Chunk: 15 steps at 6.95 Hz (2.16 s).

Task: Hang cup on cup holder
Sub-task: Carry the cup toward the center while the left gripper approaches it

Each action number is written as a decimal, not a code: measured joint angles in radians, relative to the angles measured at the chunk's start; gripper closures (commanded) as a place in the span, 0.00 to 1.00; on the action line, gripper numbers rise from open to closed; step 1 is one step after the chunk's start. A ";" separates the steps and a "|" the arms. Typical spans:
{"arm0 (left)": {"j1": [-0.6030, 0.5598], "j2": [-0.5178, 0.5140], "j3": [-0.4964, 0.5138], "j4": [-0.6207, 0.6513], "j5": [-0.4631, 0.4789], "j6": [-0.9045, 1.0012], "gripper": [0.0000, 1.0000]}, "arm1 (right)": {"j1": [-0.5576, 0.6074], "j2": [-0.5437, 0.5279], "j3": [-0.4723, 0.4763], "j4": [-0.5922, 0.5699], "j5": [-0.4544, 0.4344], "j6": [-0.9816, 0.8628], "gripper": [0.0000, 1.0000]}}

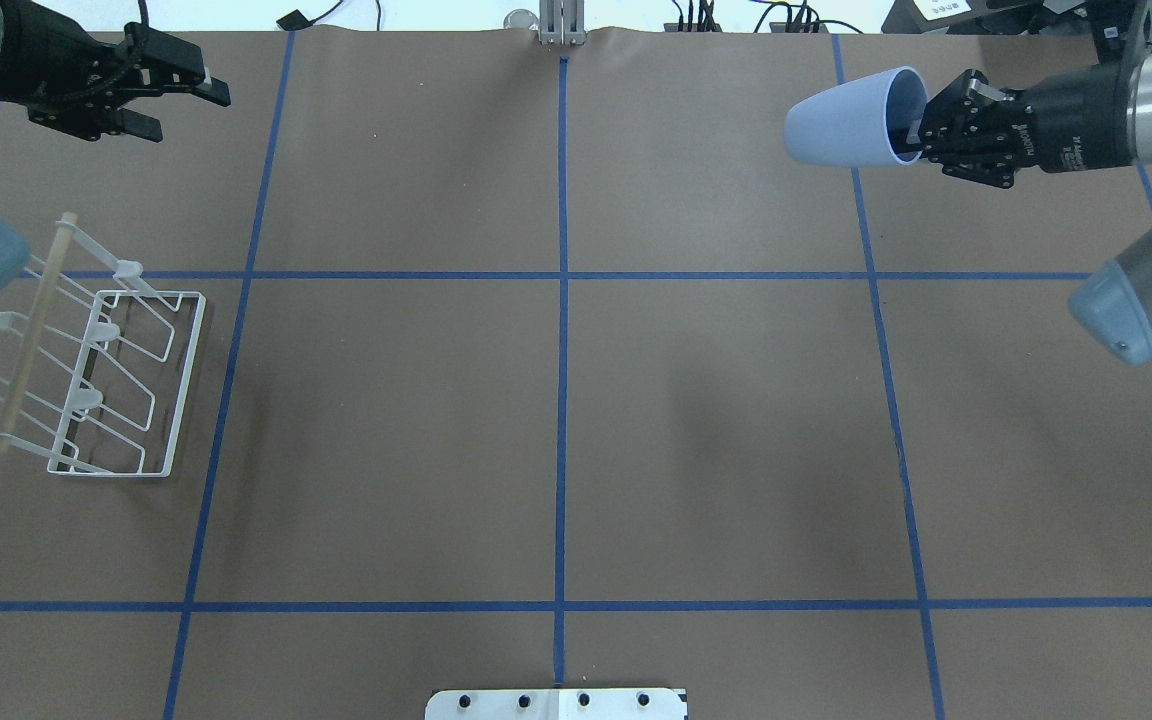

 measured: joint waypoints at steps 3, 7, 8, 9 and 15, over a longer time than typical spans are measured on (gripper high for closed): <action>0.050 -0.048 0.097 -0.434 0.001 -0.393 0.02 | -0.146 0.060 -0.005 0.168 -0.077 0.218 1.00; 0.216 -0.097 0.137 -0.882 0.200 -0.926 0.02 | -0.327 0.126 -0.009 0.372 -0.240 0.428 1.00; 0.240 -0.108 0.140 -0.943 0.245 -1.016 0.02 | -0.354 0.133 -0.010 0.403 -0.256 0.439 1.00; 0.266 -0.113 0.143 -0.989 0.265 -1.051 0.02 | -0.377 0.143 -0.010 0.436 -0.273 0.460 1.00; 0.347 -0.133 0.140 -1.139 0.289 -1.115 0.02 | -0.433 0.241 -0.088 0.581 -0.340 0.634 1.00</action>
